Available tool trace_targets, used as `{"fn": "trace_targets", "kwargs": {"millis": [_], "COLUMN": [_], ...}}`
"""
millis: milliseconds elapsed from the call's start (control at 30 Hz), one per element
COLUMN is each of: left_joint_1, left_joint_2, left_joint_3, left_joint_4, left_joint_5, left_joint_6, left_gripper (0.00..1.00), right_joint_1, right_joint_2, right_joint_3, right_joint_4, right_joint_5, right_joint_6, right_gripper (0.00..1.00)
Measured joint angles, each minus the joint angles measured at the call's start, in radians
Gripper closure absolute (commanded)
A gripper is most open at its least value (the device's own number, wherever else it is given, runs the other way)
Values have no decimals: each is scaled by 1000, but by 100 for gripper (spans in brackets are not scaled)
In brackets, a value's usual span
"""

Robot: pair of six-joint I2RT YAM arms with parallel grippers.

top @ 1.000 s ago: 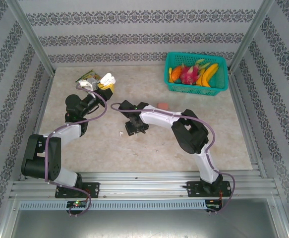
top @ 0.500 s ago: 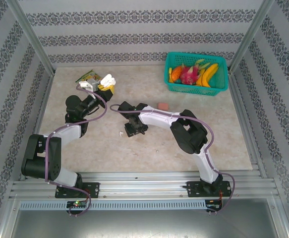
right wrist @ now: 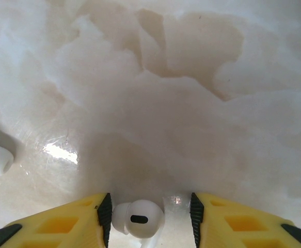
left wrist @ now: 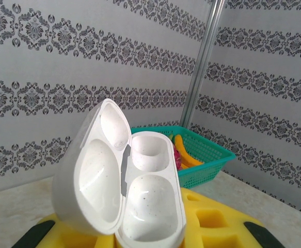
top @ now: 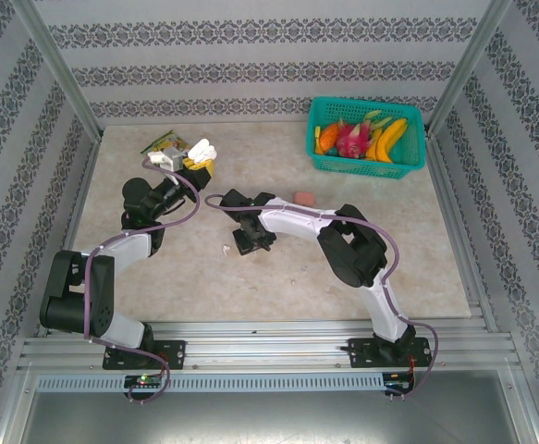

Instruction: Insert wireless bluetooth earbuds into charging case

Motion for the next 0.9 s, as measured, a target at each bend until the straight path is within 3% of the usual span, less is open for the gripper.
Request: {"fn": "trace_targets", "kwargs": {"millis": [600,900], "left_joint_1": [0,0], "left_joint_2": [0,0], "left_joint_3": [0,0], "left_joint_4": [0,0], "left_joint_5": [5,7], "left_joint_6": [-18,-19], "left_gripper": [100,100], "right_joint_1": [-3,-12], "right_joint_2": [-10,-13], "right_joint_3": [-22,-28], "right_joint_4": [17,23], "right_joint_5": [1,-11], "right_joint_6": [-3,-42], "right_gripper": [64,65]}}
